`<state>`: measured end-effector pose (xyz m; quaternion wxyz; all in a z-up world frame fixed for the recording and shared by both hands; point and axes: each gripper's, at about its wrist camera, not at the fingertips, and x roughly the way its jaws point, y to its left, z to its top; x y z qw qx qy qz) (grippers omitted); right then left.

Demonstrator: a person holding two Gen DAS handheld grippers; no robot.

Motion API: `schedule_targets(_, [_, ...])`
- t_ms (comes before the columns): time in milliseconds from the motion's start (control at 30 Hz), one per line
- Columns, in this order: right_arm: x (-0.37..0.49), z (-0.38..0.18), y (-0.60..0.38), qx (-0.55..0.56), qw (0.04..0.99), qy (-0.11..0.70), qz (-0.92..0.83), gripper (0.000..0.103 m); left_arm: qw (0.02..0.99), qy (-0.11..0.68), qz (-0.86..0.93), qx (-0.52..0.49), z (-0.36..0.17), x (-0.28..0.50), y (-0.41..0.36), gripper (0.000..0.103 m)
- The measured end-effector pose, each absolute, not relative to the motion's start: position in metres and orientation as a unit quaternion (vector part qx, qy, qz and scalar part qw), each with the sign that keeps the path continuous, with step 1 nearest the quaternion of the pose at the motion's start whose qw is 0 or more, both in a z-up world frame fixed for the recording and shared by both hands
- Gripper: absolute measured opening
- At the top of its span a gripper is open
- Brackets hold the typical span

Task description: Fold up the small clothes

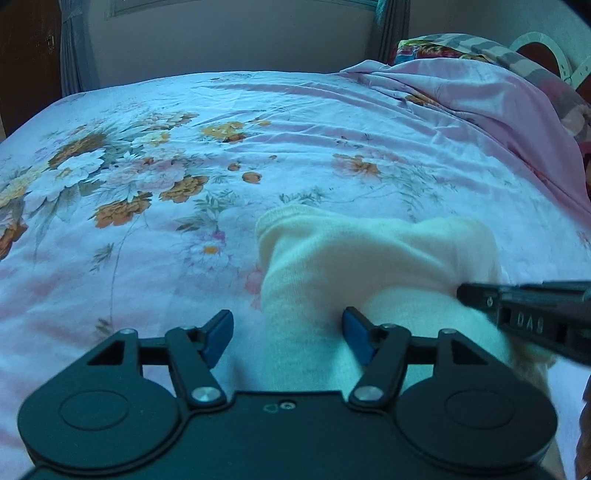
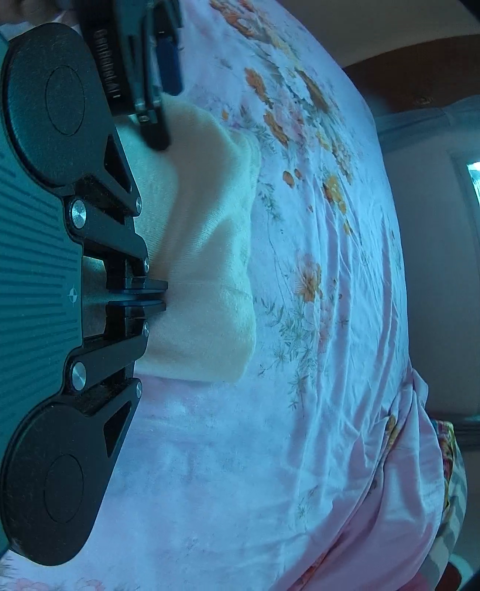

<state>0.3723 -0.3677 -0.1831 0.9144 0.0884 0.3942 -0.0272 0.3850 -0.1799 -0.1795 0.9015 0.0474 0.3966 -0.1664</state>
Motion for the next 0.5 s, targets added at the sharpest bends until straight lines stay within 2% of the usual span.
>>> schedule_targets(300, [0.302, -0.151, -0.332, 0.078, 0.939, 0.336, 0.000, 0.004, 0.895, 0.401, -0.186, 0.064, -0.171, 0.347, -0.169, 0.064])
schedule_targets(500, [0.275, -0.189, -0.325, 0.071, 0.918, 0.391, -0.002, 0.004, 0.881, 0.423, -0.202, 0.073, -0.178, 0.320, -0.168, 0.063])
